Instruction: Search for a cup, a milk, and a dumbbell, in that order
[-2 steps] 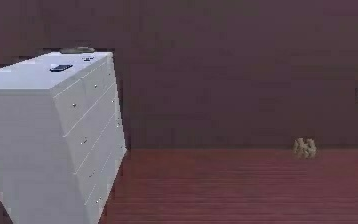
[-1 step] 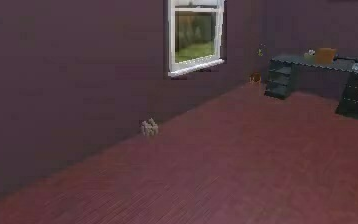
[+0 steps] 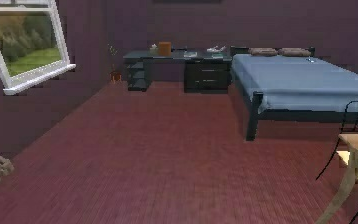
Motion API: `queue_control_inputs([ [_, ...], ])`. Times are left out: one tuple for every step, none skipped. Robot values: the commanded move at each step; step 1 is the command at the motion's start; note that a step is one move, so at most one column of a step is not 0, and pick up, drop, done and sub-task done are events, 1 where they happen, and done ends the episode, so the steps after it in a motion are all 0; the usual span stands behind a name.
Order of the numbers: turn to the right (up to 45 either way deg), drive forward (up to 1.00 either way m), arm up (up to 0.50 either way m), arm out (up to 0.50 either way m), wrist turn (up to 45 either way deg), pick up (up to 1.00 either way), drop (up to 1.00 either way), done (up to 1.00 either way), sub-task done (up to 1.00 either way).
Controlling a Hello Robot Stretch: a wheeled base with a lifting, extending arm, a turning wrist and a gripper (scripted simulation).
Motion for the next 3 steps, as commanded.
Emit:
queue_control_inputs([
  [3.0,0.00,0.00,0.00,0.0,0.00,0.00,0.00,0.00],
  [0.0,0.80,0.00,0.00,0.0,0.00,0.00,0.00,0.00],
  [36.0,0.00,0.00,0.00,0.0,0.00,0.00,0.00,0.00],
])
